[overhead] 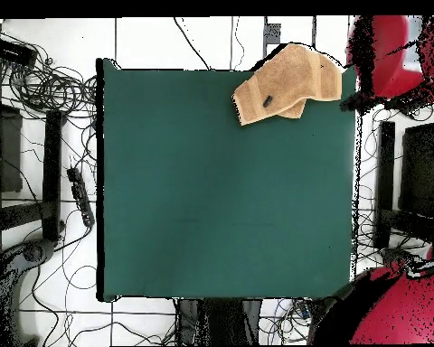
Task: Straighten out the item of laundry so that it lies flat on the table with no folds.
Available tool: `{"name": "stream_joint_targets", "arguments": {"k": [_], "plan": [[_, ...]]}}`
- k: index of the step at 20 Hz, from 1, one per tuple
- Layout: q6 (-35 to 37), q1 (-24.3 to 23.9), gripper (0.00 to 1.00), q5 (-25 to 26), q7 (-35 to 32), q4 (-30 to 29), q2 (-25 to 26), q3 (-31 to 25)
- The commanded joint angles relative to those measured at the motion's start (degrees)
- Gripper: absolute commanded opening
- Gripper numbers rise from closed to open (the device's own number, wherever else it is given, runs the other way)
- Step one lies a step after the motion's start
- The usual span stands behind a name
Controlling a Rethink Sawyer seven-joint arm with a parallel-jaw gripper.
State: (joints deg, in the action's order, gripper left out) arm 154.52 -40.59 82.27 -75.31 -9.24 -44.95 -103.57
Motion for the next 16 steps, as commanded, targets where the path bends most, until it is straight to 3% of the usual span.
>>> {"name": "stream_joint_targets", "arguments": {"k": [1,16], "plan": [[5.47,0.87,0.0,8.64,20.8,1.67,2.41,-9.61],[5.55,-0.42,0.0,12.49,21.74,1.4,3.55,-13.25]]}}
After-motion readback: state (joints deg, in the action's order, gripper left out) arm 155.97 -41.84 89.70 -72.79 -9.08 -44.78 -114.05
